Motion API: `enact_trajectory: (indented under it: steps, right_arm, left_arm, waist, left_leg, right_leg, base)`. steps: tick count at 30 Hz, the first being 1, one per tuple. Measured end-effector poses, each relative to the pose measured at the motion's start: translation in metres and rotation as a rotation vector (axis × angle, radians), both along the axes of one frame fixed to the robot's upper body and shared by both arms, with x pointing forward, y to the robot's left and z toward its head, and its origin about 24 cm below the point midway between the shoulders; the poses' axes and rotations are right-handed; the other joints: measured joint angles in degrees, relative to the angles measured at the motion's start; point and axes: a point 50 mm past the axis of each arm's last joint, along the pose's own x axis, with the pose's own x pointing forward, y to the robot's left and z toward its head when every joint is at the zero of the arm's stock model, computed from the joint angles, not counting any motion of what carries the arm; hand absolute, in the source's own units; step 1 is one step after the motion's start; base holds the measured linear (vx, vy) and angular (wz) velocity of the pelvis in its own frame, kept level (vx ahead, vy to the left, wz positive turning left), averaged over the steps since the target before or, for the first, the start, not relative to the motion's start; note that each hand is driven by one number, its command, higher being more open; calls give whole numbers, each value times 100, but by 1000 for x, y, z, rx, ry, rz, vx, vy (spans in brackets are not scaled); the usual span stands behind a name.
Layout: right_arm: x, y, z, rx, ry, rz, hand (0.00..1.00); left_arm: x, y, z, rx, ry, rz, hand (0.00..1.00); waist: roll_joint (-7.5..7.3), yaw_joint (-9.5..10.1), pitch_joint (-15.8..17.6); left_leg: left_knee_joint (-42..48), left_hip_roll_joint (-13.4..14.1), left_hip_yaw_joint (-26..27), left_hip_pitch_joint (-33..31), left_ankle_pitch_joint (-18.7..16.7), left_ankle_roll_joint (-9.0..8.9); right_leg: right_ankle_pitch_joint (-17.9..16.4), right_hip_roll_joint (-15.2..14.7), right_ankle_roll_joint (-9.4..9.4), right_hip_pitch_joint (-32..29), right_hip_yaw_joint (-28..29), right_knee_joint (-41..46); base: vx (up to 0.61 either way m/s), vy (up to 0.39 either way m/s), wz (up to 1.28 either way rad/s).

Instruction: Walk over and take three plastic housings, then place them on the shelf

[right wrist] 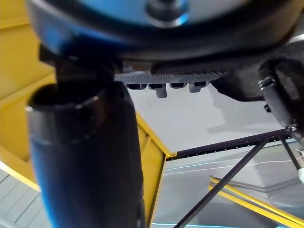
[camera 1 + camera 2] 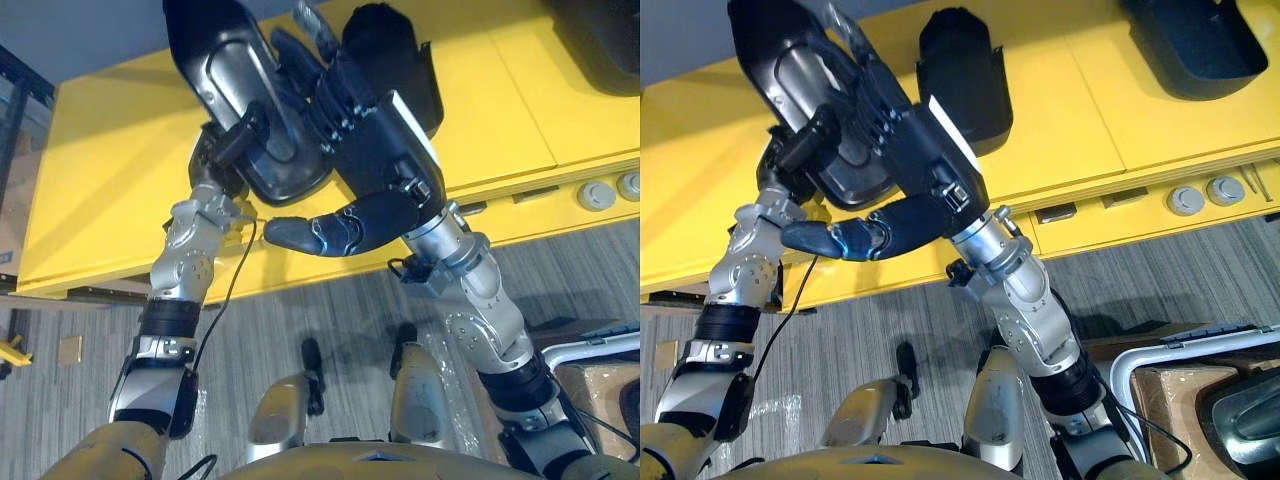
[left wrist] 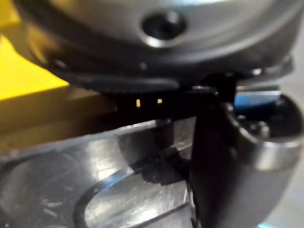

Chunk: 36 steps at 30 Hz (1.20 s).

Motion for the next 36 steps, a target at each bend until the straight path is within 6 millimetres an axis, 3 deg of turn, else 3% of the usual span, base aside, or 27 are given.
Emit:
enact_trajectory:
  steps: [3, 4, 12, 17, 25, 33, 36]
  right_arm:
    - [-7, 2, 8, 24, -33, 12, 100]
    - [-8, 4, 9, 32, -37, 19, 100]
    - [-9, 8, 14, 49, -56, -7, 100]
    - [-9, 7, 13, 56, -44, -14, 100]
    - [-10, 6, -9, 74, 63, -28, 100]
    - [0, 4, -28, 48, 151, -58, 100]
    - [0, 1, -36, 54, 172, -68, 100]
  left_arm:
    - [3, -11, 17, 38, -52, -27, 0]
    - [4, -13, 21, 55, -63, -26, 100]
    - [6, -30, 40, 280, -122, 42, 100]
    - [9, -30, 37, 345, -89, 79, 100]
    - [15, 24, 21, 405, 50, 313, 100]
    - [15, 49, -1, 406, 191, 602, 100]
    - [15, 53, -6, 412, 226, 623, 100]
  waist:
    - [-103, 74, 91]
    - [-136, 73, 122]
    - [-205, 206, 232]
    - [-209, 186, 236]
    - [-203, 49, 227]
    - [-215, -119, 2]
    - [-216, -169, -121]
  left_leg:
    - [191, 32, 54, -217, -60, 24]
    - [258, 46, 58, -261, -94, -1]
    - [513, 88, 72, -429, -198, 32]
    - [562, 100, 79, -332, -224, 24]
    - [241, 97, 237, 242, -194, 54]
    - [31, 93, 330, 666, -185, 53]
    - [-30, 88, 368, 720, -182, 49]
  right_leg:
    - [-12, -37, 10, -132, -20, 69]
    - [-9, -38, 15, -138, -29, 68]
    - [25, -37, 60, -138, -42, 12]
    - [44, -26, 87, 25, -55, -52]
    - [116, 75, 174, 525, -2, -386]
    - [171, 156, 185, 868, 36, -644]
    - [183, 181, 170, 872, 59, -685]
  base:
    - [-26, -10, 12]
    - [-6, 3, 6]
    - [14, 3, 1]
    - [7, 6, -1]
    - [20, 7, -10]
    - [54, 6, -8]
    - [50, 3, -9]
